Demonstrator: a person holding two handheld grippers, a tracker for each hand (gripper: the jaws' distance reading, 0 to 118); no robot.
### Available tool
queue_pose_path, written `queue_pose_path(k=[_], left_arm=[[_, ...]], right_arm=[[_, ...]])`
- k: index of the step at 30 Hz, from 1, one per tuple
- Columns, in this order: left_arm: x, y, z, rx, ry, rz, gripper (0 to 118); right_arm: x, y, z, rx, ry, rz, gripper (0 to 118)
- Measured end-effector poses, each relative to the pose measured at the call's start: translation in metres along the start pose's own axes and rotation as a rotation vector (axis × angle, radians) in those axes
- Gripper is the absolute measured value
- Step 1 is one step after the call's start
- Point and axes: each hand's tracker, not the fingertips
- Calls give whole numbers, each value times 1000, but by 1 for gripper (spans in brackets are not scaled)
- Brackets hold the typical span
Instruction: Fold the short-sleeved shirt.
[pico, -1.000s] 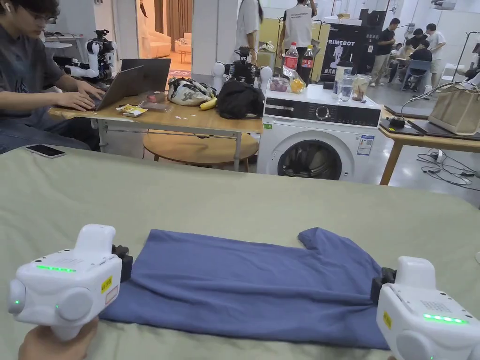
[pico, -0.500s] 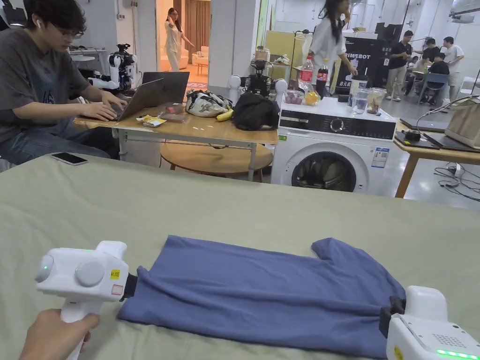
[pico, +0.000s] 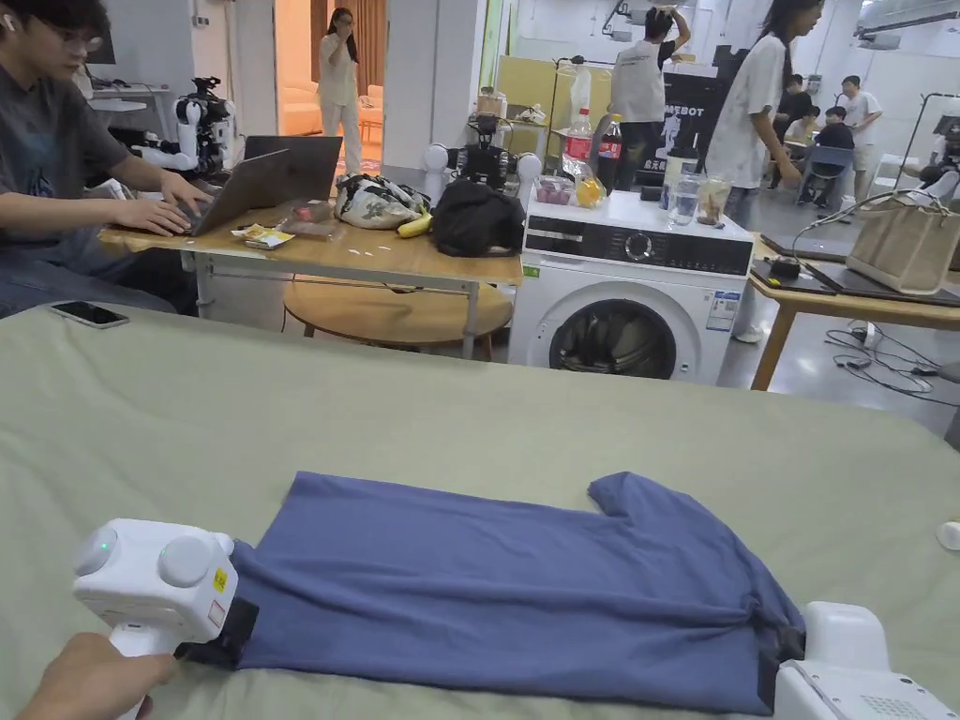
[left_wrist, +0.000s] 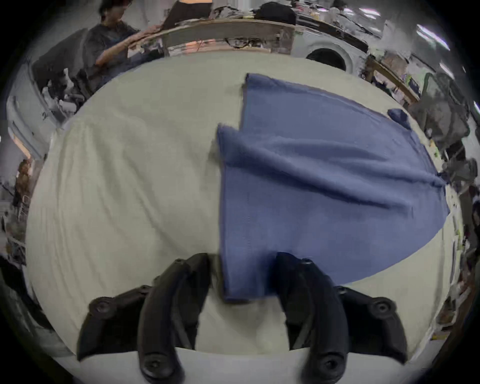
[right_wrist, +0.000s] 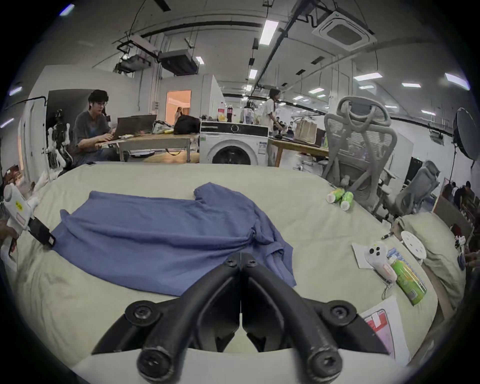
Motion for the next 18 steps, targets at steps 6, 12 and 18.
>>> queue_pose_path(k=[6,12,18], left_arm=[[-12,-8,11,46,-79,27,1],[0,-22,36,127,-63,-17,1],[-7,-21,24,142,-69,16,1]], right_arm=[[33,13,-34,-143,-6,-77,0],[55,16,-97,-376,43,-23,63],[62,-13,-138,-579,104,-71,52]])
